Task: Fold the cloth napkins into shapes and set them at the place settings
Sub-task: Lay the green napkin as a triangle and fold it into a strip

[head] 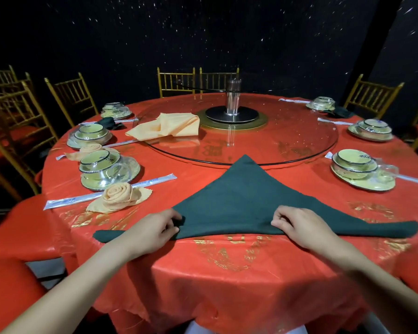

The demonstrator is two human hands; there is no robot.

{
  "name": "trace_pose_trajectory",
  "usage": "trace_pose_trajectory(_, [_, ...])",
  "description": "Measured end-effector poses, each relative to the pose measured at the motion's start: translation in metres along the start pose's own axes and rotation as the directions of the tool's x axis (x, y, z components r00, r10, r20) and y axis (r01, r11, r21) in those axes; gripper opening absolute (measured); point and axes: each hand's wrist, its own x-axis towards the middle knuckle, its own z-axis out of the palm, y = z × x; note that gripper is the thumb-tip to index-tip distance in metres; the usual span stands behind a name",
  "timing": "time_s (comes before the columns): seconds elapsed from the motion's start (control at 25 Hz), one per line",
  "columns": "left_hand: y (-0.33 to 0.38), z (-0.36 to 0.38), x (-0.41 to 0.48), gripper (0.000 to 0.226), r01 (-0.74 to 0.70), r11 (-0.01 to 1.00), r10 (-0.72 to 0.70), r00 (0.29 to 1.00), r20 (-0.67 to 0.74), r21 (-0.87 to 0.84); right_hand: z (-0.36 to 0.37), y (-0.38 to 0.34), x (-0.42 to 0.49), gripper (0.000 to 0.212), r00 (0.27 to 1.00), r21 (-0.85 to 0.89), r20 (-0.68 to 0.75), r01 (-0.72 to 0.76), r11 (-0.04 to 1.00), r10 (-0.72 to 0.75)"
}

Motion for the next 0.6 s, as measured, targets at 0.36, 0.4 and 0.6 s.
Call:
trace_pose_trajectory(0.36, [0.115, 0.044, 0.028, 0.048, -0.183, 0.981, 0.187, 0.980, -0.063, 0.064, 0.004, 0.000, 0.010, 0.027, 0.986, -0.033, 0.032, -0.165, 0.986, 0.166])
trace_pose_trajectory(0.4, [0.132, 0.057, 0.031, 0.059, -0.194, 0.976, 0.196, 0.980, -0.014, 0.102, 0.004, -0.001, 0.009, 0.026, 0.987, -0.035, 0.005, -0.160, 0.987, 0.160])
trace_pose_trajectory(0.6, [0.132, 0.082, 0.036, 0.095, -0.169, 0.963, 0.161, 0.985, 0.057, 0.209, 0.017, 0.016, -0.011, 0.028, 0.972, -0.023, -0.204, 0.113, 0.993, -0.116])
